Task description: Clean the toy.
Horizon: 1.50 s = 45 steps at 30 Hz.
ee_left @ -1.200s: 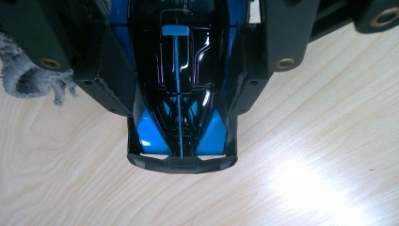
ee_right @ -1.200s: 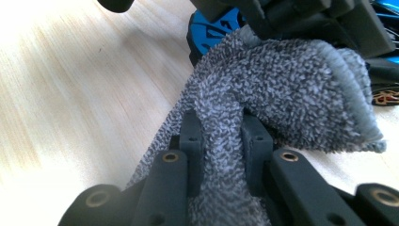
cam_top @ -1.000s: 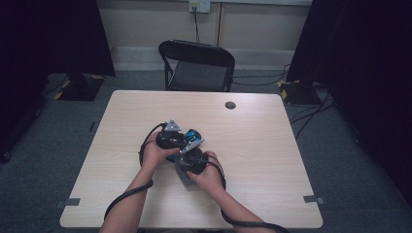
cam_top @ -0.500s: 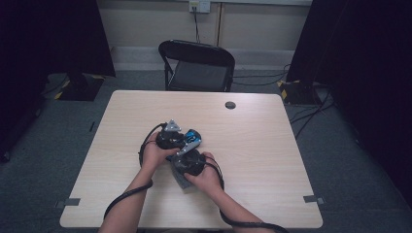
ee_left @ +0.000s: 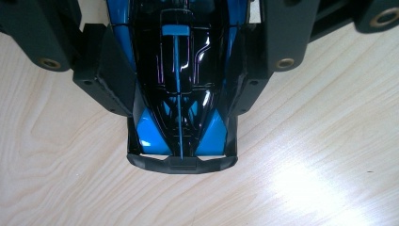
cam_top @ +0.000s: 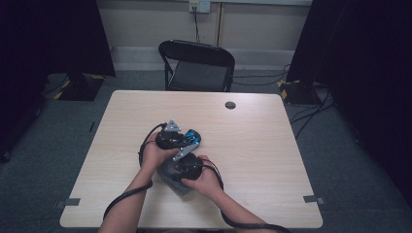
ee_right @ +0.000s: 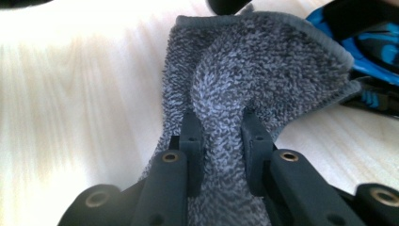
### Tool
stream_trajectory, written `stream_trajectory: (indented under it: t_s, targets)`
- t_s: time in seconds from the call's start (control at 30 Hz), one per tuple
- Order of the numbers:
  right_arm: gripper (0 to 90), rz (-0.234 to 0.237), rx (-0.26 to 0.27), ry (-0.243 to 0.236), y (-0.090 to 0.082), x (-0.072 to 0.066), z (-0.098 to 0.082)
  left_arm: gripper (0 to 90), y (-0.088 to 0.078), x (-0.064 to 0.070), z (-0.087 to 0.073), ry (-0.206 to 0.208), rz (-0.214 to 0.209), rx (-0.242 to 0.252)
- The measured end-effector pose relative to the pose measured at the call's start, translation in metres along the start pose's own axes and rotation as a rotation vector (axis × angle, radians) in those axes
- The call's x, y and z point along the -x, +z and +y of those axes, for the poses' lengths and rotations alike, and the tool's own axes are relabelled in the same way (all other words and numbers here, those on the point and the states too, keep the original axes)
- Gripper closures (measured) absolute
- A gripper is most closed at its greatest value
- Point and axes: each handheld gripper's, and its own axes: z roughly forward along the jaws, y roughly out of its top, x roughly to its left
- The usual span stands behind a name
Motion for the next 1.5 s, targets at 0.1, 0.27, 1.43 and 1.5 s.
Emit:
stream_trajectory:
  t_s: [0.1,0.27,1.43,1.5]
  targets:
    - [74.6,0.0,-0.014,-0.031,-0.008,-0.003,-0.003,43.6,0.0,0.0,0.0,-0.001,-0.001,-0.001]
    - [74.6,-0.002,-0.003,-0.04,-0.024,0.002,-0.008,43.6,0.0,0.0,0.0,-0.003,0.0,0.001]
    - [74.5,-0.372,0.028,0.28,-0.066,0.111,-0.04,43.3,0.0,0.001,-0.001,0.001,0.008,-0.001]
    - [74.5,-0.37,0.028,0.28,-0.064,0.111,-0.04,43.3,0.0,0.001,-0.001,0.003,0.009,0.0]
